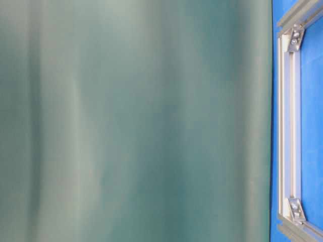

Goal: Insert the wire through the string loop located on the right side.
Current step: 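Release the cable from the left gripper and hold both arms still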

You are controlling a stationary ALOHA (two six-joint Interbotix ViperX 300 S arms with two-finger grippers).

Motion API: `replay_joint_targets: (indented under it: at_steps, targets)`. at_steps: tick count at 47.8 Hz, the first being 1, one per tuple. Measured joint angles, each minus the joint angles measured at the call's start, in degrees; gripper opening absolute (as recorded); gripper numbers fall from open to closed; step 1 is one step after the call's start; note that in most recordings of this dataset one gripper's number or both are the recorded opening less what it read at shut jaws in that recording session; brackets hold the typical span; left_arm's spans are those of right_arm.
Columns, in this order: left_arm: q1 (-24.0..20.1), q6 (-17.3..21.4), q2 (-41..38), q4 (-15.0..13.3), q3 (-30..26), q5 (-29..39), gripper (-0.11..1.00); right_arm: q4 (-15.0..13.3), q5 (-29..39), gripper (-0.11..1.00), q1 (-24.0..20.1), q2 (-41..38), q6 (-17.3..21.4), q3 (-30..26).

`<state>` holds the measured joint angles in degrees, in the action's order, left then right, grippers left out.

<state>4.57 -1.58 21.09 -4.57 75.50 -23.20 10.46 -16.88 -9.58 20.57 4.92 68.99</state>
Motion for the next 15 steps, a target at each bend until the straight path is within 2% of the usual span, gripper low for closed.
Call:
replay_joint_targets:
  at_steps: [15]
  targets:
    - [-0.26, 0.09, 7.91, 0.0, -3.52, 7.12, 0.86, -0.62, 8.0, 0.93, 2.02, 9.05, -1.41, -2.2]
